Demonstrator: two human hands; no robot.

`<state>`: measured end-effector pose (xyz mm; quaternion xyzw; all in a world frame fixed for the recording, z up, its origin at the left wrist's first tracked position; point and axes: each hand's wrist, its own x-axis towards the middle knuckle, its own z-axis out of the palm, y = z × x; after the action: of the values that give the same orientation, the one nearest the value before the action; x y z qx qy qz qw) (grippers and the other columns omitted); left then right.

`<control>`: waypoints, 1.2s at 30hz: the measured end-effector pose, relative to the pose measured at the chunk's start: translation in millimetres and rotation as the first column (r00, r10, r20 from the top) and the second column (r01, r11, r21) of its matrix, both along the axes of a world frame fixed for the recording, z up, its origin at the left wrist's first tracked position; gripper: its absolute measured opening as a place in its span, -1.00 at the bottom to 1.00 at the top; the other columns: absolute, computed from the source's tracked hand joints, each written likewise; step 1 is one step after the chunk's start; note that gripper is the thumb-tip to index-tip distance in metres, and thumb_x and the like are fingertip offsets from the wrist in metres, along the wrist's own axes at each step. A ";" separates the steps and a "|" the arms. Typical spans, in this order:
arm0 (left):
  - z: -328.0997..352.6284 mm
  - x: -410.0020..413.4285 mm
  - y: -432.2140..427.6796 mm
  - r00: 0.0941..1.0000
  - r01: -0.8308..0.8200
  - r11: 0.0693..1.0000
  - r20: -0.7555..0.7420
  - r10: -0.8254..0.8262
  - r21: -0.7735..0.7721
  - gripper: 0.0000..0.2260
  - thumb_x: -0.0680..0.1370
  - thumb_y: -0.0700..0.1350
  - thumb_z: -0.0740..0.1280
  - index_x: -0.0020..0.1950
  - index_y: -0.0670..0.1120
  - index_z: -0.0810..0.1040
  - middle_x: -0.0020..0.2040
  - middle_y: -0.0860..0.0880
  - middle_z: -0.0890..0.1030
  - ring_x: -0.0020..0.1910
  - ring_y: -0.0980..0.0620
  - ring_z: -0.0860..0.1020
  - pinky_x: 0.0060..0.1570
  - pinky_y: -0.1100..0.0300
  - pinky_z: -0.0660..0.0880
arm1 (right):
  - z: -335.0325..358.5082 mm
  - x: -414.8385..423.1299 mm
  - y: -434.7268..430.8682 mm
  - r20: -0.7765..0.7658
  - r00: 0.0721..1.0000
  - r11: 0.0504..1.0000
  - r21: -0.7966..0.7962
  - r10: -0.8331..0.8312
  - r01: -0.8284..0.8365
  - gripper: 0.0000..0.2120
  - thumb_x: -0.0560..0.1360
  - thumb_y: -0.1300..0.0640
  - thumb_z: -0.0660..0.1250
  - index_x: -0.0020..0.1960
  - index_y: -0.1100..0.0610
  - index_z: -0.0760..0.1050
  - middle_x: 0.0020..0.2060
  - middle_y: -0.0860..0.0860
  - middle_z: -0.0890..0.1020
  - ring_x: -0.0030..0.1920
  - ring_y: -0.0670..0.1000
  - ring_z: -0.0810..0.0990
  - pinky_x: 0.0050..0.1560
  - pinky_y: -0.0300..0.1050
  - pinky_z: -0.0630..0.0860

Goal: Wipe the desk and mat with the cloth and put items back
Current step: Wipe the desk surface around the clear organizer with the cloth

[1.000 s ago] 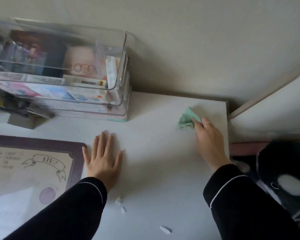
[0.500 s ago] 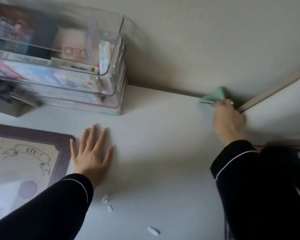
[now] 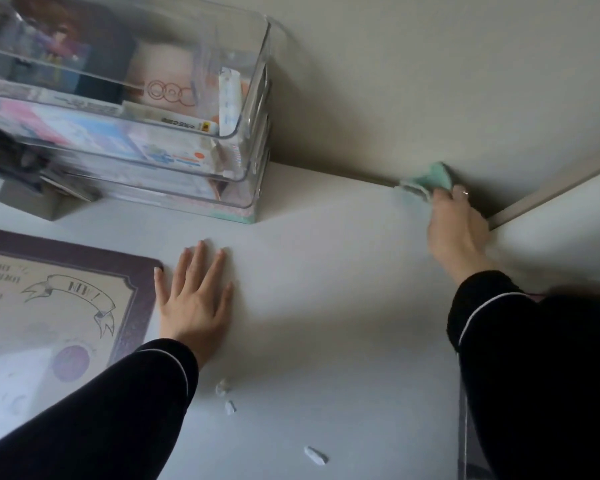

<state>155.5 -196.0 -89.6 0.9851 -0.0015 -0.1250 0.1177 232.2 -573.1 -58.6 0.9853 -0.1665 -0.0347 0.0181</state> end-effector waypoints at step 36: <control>-6.9 -0.5 3.5 0.998 0.023 1.000 0.052 -0.022 -0.017 -0.48 0.56 0.12 -0.03 0.54 0.12 0.14 0.57 0.02 0.08 0.54 0.00 0.00 0.46 -0.14 -0.21 | 10.0 73.0 165.9 -0.112 0.847 0.854 0.072 0.520 -0.515 -0.60 0.51 0.35 0.18 0.35 0.26 0.32 0.20 0.24 0.44 0.02 0.29 0.57 -0.17 0.04 0.41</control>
<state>155.0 -192.5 -96.5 0.9869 -0.0166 -0.1008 0.1247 305.2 -407.2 -48.6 0.9895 0.1073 -0.0948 0.0180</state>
